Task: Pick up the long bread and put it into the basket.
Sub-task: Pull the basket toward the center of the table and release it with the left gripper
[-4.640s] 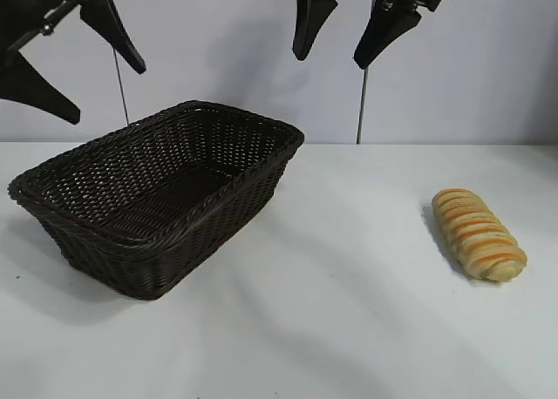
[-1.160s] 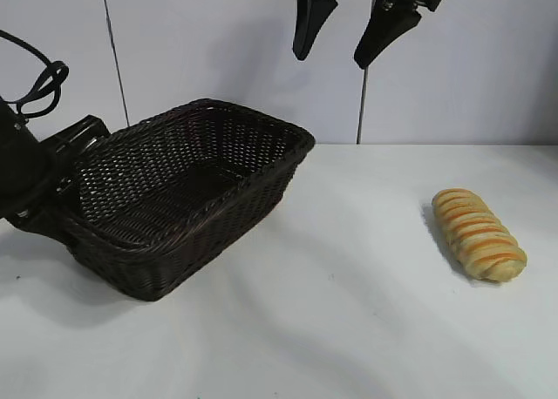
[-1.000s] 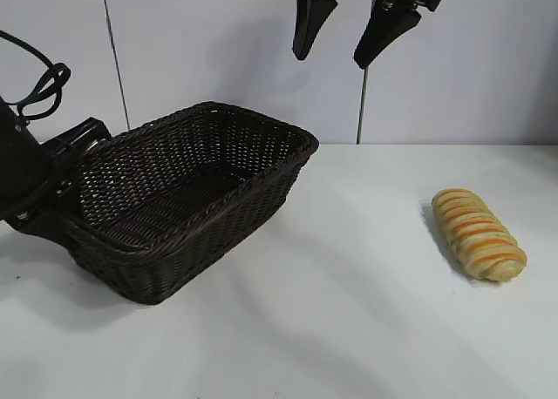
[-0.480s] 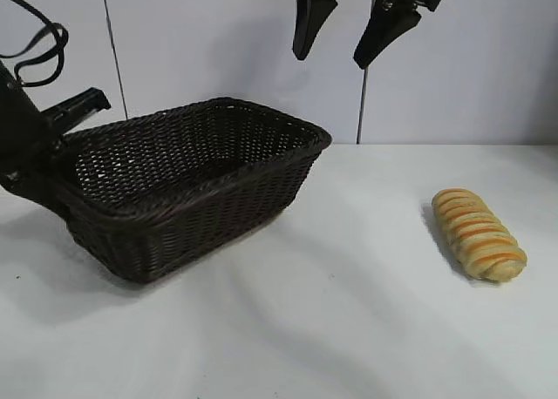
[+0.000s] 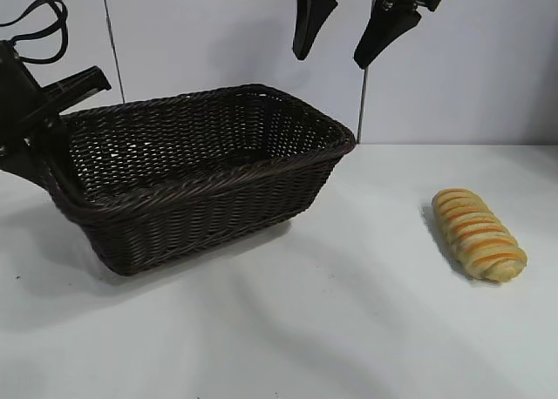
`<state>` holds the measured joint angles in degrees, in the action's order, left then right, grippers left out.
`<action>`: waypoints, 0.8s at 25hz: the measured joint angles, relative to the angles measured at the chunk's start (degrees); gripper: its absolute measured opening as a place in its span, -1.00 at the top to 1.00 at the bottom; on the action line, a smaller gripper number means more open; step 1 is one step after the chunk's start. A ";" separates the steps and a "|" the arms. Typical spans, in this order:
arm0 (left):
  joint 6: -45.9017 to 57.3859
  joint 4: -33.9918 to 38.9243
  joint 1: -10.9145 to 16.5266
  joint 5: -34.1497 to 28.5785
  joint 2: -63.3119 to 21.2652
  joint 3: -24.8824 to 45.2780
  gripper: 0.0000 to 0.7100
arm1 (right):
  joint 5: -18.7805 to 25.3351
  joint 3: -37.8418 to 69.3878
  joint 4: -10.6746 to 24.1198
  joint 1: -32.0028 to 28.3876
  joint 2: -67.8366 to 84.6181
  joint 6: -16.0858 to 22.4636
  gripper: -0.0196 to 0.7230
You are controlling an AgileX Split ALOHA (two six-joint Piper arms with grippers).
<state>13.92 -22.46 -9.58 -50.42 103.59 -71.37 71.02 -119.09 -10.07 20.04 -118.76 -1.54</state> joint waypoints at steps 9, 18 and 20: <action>-10.49 0.59 0.00 -10.60 9.65 -13.20 0.72 | 0.12 0.00 -0.20 0.00 0.00 0.22 -0.53; -17.17 0.66 -0.06 -14.36 15.63 -21.85 0.72 | 0.12 0.00 -0.38 0.00 0.00 0.27 -0.53; -18.09 0.66 -0.06 -14.36 16.68 -22.41 0.72 | 0.12 0.00 -0.44 0.00 0.00 0.33 -0.53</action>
<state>-4.18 -21.79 -9.64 -64.78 120.27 -93.77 71.15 -119.09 -10.51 20.04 -118.76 -1.21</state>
